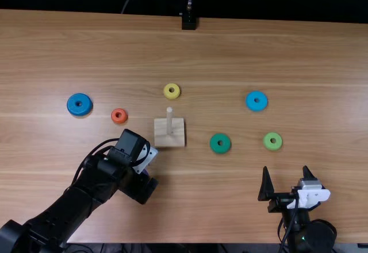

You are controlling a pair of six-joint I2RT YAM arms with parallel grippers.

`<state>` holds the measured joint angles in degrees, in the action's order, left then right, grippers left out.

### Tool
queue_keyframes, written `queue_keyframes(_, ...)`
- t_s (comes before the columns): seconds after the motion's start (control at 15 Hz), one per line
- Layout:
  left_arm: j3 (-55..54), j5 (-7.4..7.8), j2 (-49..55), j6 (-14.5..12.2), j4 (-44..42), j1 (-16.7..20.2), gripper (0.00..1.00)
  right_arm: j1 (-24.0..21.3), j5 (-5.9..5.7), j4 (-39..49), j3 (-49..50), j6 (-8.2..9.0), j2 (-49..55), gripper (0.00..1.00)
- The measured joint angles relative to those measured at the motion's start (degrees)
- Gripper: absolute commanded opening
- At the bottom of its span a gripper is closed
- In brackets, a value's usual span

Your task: Build the Hanoi tower: stack the rings onto the peg from bottom to top in this color order: purple, dark blue, light blue, dark green, light green, yellow, orange.

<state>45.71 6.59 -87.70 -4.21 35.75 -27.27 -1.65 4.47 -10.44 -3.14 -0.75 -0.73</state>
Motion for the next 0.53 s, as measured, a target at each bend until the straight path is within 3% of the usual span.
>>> queue_keyframes(0.07, -0.07, -0.07, 0.00, 0.00, -0.04, 0.00, 0.37, 0.00, 0.00, 0.00, 0.00, 0.02, 0.00, 1.00)
queue_keyframes(0.2, -0.20, -0.20, 0.00, -0.02, -0.11, 0.00, 0.06, -0.02, 0.00, 0.00, 0.00, 0.00, 0.00, 1.00)
queue_keyframes(0.33, -0.20, -1.46, 0.00, -0.07, -0.15, 0.00, 0.00, -0.02, -0.02, -0.02, 0.00, 0.02, 0.00, 1.00)
queue_keyframes(0.53, -0.04, -6.25, 0.02, -0.09, 0.61, 0.00, 0.00, 0.00, 0.00, 0.00, 0.00, 0.04, 0.00, 1.00)
